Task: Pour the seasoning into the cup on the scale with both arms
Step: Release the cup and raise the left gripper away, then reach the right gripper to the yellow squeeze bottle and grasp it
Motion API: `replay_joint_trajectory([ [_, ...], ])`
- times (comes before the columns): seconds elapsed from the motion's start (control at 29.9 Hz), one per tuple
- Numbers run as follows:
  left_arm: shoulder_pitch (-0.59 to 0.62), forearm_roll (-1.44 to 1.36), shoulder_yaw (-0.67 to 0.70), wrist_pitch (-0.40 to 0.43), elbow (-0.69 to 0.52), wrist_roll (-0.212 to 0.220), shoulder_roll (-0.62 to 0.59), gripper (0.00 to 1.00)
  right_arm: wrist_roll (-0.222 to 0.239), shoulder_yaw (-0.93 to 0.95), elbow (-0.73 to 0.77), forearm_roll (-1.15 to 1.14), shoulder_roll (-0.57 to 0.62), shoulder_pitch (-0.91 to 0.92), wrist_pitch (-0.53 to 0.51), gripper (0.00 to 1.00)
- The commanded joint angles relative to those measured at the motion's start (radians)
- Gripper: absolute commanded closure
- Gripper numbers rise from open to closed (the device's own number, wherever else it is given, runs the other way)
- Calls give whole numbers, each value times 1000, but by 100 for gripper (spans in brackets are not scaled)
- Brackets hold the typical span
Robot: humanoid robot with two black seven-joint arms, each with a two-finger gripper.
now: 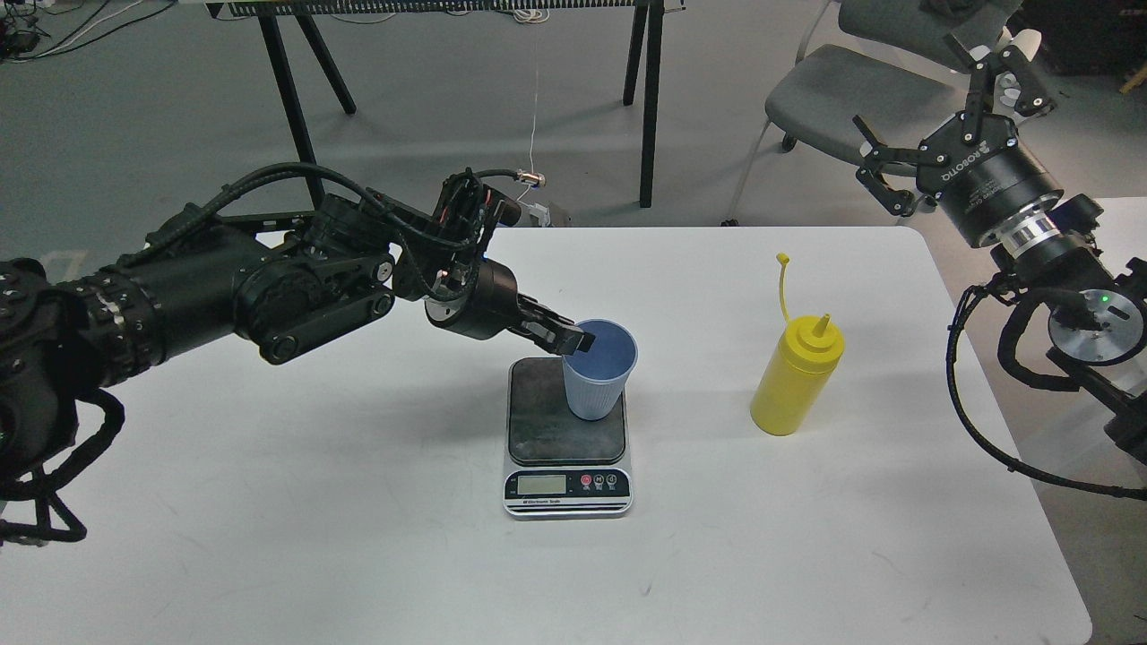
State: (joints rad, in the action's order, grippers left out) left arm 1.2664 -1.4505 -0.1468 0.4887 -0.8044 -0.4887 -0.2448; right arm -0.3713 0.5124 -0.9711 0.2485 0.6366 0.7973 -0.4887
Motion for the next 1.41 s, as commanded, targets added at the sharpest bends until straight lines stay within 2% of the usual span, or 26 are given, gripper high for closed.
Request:
replay_joint_trajectory([
  [0.0,42,97,22,0,1,0,-65,6,0,1,-1,1,2,-4,0,1],
  [0.17,113,394,96,0,1,0,-171,5,3,17,-1,14,21,-44,0,1],
  [0.3,94,753,246,0,14,0,-237,5,5,46,-12,64,148,-143,0,1],
  [0.37,44,890,312,0,22,0,-240,5,9,46,-12,147,214,-209,0,1],
  [0.5,-39,961,387,0,42,0,-231,4,14,37,-46,366,375,-367,0,0],
  [0.64,-79,973,404,0,59,0,-220,3,15,38,-156,485,406,-587,0,0],
  [0.74,-107,978,438,0,63,0,-220,3,9,37,-251,491,382,-702,0,0],
  [0.9,-177,984,522,0,77,0,-225,3,3,43,-370,482,232,-797,0,0],
  [1.1,-242,986,547,0,77,0,-229,2,-3,58,-377,463,88,-788,0,0],
  [1.37,-252,981,544,0,76,0,-238,1,-5,75,-327,377,-87,-728,0,0],
])
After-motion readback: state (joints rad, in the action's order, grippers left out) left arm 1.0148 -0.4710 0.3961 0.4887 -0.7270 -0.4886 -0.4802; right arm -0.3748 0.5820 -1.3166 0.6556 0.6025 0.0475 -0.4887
